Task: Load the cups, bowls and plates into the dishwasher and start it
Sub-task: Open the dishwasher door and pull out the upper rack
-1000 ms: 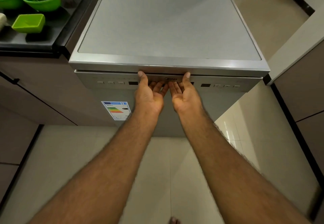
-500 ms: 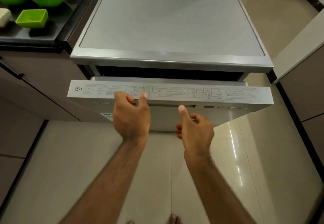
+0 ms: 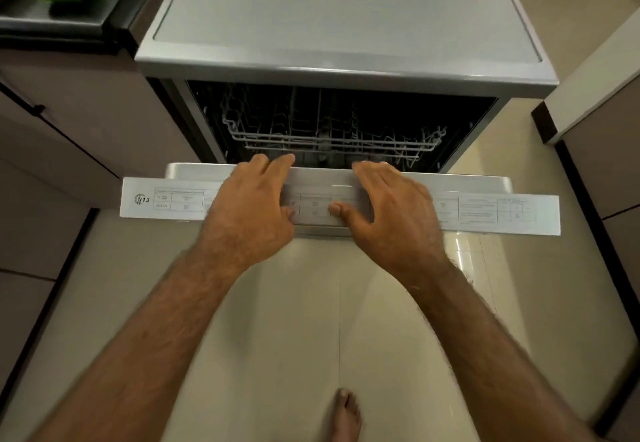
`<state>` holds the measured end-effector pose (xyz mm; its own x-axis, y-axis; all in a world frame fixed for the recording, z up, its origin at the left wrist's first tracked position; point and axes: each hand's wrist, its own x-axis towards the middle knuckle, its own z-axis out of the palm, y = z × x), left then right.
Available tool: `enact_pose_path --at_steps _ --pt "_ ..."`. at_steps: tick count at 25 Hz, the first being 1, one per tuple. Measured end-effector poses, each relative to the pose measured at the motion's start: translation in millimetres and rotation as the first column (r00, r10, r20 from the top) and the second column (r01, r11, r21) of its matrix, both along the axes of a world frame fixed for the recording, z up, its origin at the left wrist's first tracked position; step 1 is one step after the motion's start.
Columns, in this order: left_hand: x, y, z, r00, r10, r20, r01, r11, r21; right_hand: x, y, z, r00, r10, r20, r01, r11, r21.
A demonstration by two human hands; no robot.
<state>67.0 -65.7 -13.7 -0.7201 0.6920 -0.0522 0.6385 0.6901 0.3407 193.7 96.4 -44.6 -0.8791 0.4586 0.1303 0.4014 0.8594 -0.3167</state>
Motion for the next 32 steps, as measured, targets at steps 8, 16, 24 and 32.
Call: enact_pose_path --at_steps 8,16,24,32 --pt "70.2 -65.6 -52.3 0.991 -0.132 -0.005 0.126 0.955 -0.268 83.9 -90.5 -47.7 0.989 -0.080 0.126 0.076 0.996 0.034" --pt "176.6 -137.5 -158.0 0.997 -0.079 0.008 0.077 0.940 -0.332 167.4 -168.0 -123.2 0.959 -0.145 0.241 0.158 0.987 -0.033" --pt "260.2 -190.6 -298.9 0.997 -0.020 0.070 0.045 0.929 -0.368 238.1 -218.0 -248.3 0.917 -0.030 0.397 0.119 0.972 -0.201" --pt "288.0 -231.9 -426.0 0.966 -0.121 0.230 0.221 0.848 -0.481 261.8 -240.8 -366.7 0.818 0.113 0.564 0.118 0.927 -0.357"
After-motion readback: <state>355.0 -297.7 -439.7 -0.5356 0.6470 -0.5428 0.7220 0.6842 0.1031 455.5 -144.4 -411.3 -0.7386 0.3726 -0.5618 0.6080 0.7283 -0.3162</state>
